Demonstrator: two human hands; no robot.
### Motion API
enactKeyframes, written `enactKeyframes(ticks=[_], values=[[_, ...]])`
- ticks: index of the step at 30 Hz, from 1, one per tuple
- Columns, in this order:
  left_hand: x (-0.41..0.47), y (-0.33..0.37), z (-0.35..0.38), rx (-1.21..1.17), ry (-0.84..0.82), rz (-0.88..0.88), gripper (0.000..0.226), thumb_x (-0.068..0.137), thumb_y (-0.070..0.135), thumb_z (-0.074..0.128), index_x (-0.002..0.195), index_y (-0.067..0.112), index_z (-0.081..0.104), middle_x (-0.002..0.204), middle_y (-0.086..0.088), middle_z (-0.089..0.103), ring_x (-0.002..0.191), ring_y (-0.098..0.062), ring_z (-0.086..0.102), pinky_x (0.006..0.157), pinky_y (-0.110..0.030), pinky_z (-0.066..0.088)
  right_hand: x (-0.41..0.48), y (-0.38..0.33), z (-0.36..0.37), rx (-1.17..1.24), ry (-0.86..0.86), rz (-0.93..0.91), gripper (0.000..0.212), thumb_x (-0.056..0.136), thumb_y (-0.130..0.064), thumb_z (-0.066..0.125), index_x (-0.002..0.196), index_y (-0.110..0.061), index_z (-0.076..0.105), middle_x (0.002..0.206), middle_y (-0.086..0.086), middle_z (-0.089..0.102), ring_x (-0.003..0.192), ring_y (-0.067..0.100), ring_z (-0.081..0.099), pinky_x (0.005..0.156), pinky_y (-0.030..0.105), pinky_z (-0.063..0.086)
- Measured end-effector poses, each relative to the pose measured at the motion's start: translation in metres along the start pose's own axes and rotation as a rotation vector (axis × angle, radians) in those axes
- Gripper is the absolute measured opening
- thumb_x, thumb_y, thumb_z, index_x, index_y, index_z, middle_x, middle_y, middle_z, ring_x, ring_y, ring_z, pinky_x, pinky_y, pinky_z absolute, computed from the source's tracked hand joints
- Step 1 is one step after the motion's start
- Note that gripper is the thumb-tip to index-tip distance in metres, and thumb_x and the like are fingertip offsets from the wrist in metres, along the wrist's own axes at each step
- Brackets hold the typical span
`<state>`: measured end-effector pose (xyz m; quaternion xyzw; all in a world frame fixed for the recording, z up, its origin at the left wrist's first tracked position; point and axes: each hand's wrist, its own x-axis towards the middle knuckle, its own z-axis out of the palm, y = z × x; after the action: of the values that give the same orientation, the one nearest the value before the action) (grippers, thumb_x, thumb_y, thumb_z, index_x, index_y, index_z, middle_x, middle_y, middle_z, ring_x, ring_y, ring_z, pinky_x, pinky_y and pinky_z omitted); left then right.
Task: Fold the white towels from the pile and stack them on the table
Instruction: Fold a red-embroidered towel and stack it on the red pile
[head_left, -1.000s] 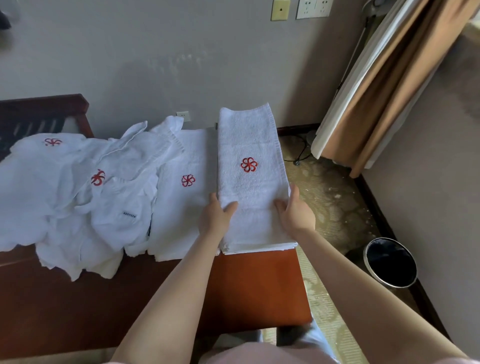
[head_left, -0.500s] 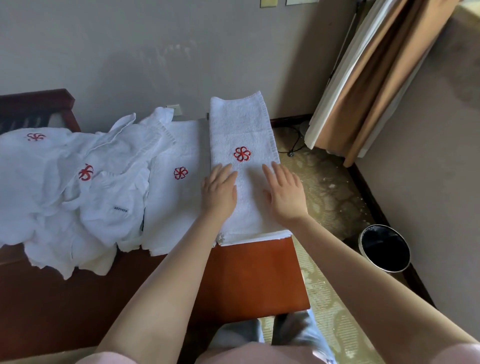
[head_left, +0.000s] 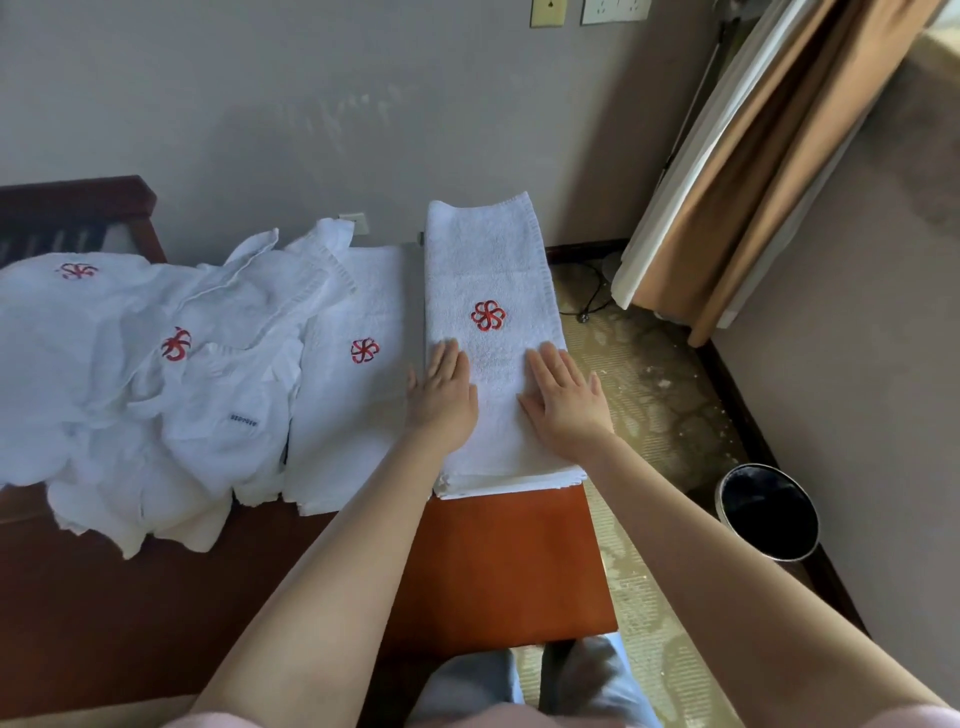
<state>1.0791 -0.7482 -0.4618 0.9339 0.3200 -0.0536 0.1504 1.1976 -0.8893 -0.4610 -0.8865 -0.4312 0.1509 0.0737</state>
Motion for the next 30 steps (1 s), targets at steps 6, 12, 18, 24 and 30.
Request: enactKeyframes(ticks=[6, 12, 18, 24, 30], values=[[-0.026, 0.005, -0.006, -0.21, 0.186, -0.013, 0.046, 0.102, 0.027, 0.036, 0.145, 0.011, 0.037, 0.159, -0.002, 0.018, 0.147, -0.016, 0.01, 0.118, -0.04, 0.011, -0.025, -0.011, -0.011, 0.135, 0.214, 0.014, 0.058, 0.097, -0.034, 0.047, 0.149, -0.014, 0.029, 0.157, 0.008, 0.023, 0.145, 0.025, 0.02, 0.114, 0.043, 0.022], [-0.028, 0.009, -0.05, -0.534, 0.432, -0.101, 0.036, 0.097, 0.014, 0.047, 0.13, 0.001, 0.055, 0.141, -0.012, 0.049, 0.132, -0.026, 0.042, 0.107, -0.027, 0.029, -0.013, -0.027, -0.062, 0.343, 0.205, -0.123, 0.041, 0.096, -0.03, 0.052, 0.133, -0.015, 0.048, 0.114, 0.004, 0.067, 0.101, 0.021, 0.063, 0.072, 0.029, 0.046], [-0.029, -0.002, -0.077, -0.455, 0.316, -0.205, 0.027, 0.094, 0.015, 0.049, 0.114, 0.003, 0.064, 0.119, -0.014, 0.063, 0.11, -0.031, 0.057, 0.089, -0.033, 0.045, 0.003, -0.04, -0.093, 0.274, -0.098, -0.145, 0.035, 0.095, -0.035, 0.054, 0.126, -0.019, 0.056, 0.115, 0.003, 0.065, 0.104, 0.021, 0.059, 0.082, 0.028, 0.044], [-0.034, -0.013, -0.107, -0.206, -0.115, -0.229, 0.033, 0.091, 0.023, 0.048, 0.06, 0.017, 0.038, 0.07, -0.008, 0.043, 0.069, -0.024, 0.042, 0.057, -0.029, 0.029, 0.015, -0.055, -0.112, 0.099, -0.347, -0.23, 0.045, 0.095, -0.039, 0.055, 0.134, -0.016, 0.05, 0.134, 0.008, 0.052, 0.121, 0.025, 0.049, 0.096, 0.031, 0.038], [-0.075, -0.067, -0.116, -0.178, -0.1, -0.462, 0.031, 0.093, 0.026, 0.049, 0.07, 0.006, 0.048, 0.066, -0.006, 0.042, 0.069, -0.022, 0.045, 0.061, -0.028, 0.033, 0.015, -0.103, -0.103, 0.105, -0.387, -0.345, 0.044, 0.096, -0.036, 0.054, 0.133, -0.012, 0.051, 0.135, 0.01, 0.051, 0.121, 0.026, 0.05, 0.099, 0.033, 0.039]])
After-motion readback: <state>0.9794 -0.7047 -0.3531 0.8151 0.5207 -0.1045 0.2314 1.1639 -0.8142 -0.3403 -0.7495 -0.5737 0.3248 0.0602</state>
